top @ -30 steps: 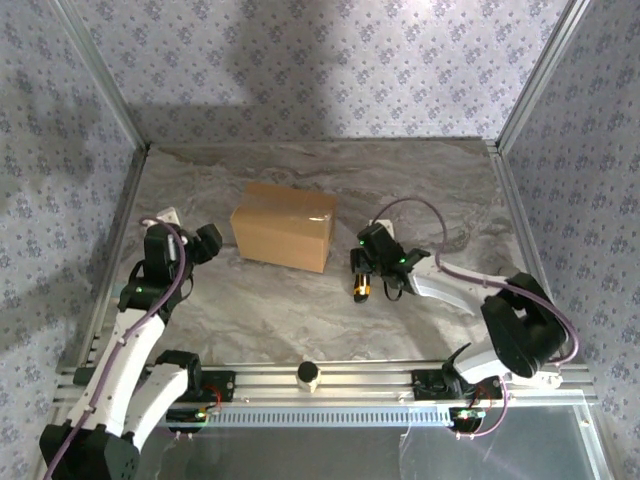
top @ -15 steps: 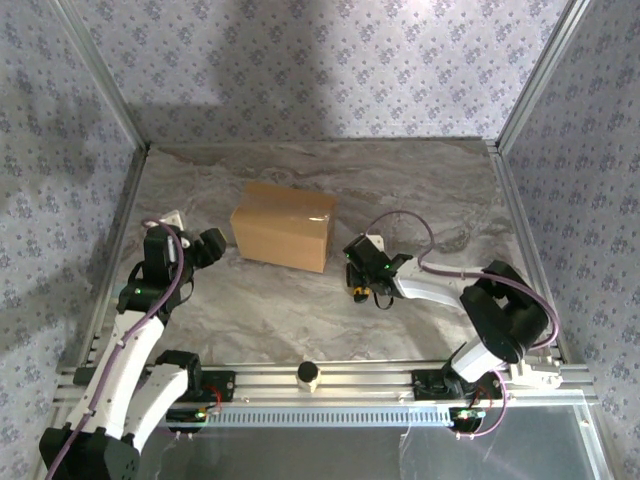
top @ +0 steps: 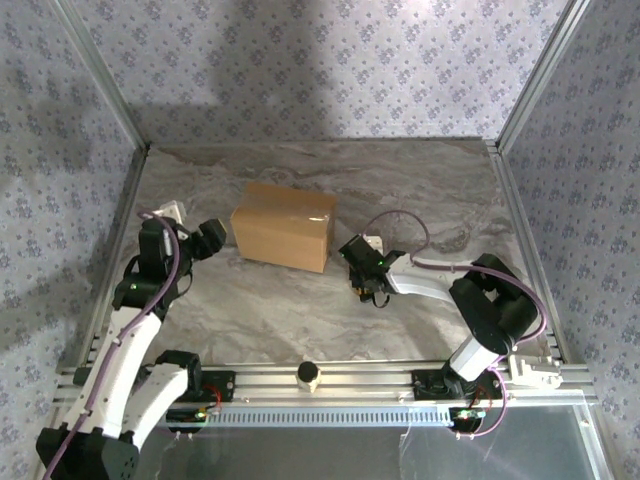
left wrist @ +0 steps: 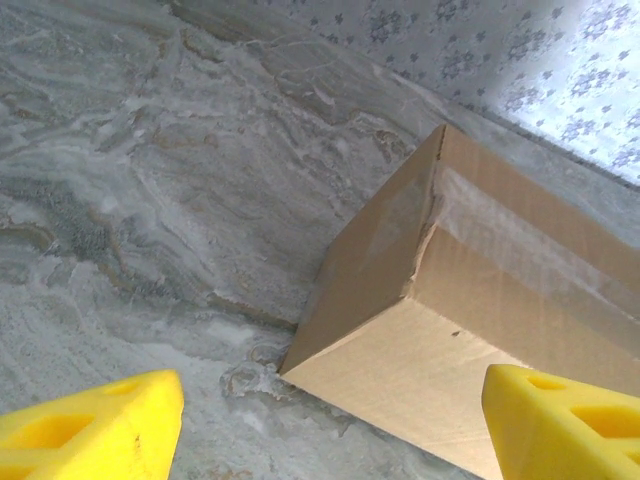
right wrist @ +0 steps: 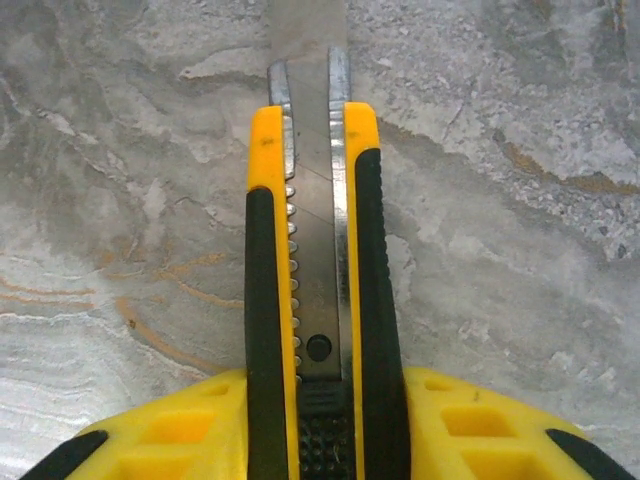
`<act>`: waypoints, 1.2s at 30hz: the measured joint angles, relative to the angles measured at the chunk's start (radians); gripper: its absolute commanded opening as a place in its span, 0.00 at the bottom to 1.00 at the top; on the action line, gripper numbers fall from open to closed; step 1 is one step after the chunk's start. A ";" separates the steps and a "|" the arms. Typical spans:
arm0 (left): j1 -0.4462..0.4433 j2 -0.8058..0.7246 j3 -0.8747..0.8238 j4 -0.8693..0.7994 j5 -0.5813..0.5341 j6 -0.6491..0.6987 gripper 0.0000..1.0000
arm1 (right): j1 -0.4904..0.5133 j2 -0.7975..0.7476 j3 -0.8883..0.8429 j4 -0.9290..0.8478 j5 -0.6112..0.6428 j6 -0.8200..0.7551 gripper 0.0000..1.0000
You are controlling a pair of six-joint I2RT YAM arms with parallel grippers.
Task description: Unpack the express box
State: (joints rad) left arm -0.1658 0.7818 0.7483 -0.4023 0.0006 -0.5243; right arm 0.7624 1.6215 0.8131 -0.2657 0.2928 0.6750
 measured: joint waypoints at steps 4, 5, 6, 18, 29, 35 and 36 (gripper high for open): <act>0.000 0.012 0.039 -0.016 0.037 0.004 0.77 | 0.000 -0.001 0.007 -0.013 -0.001 -0.009 0.25; 0.000 0.020 0.051 -0.019 0.050 0.007 0.76 | 0.000 -0.003 0.010 -0.018 -0.001 -0.012 0.24; 0.000 0.027 0.061 -0.023 0.064 0.008 0.75 | 0.001 -0.007 0.013 -0.024 0.000 -0.014 0.24; -0.062 0.178 0.208 -0.100 0.288 0.036 0.73 | -0.007 -0.238 0.140 -0.187 0.028 -0.162 0.18; -0.279 0.340 0.289 -0.050 0.415 0.005 0.72 | -0.001 -0.402 0.239 -0.242 0.007 -0.314 0.00; -0.363 0.440 0.334 0.051 0.461 -0.047 0.72 | 0.027 -0.426 0.257 -0.233 -0.049 -0.370 0.00; -0.377 0.457 0.343 0.066 0.464 -0.055 0.72 | 0.033 -0.426 0.261 -0.230 -0.057 -0.378 0.00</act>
State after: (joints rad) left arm -0.5423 1.2388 1.0916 -0.3367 0.4648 -0.5789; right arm 0.7952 1.1950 1.0744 -0.4961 0.2356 0.2974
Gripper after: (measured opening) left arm 0.721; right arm 0.319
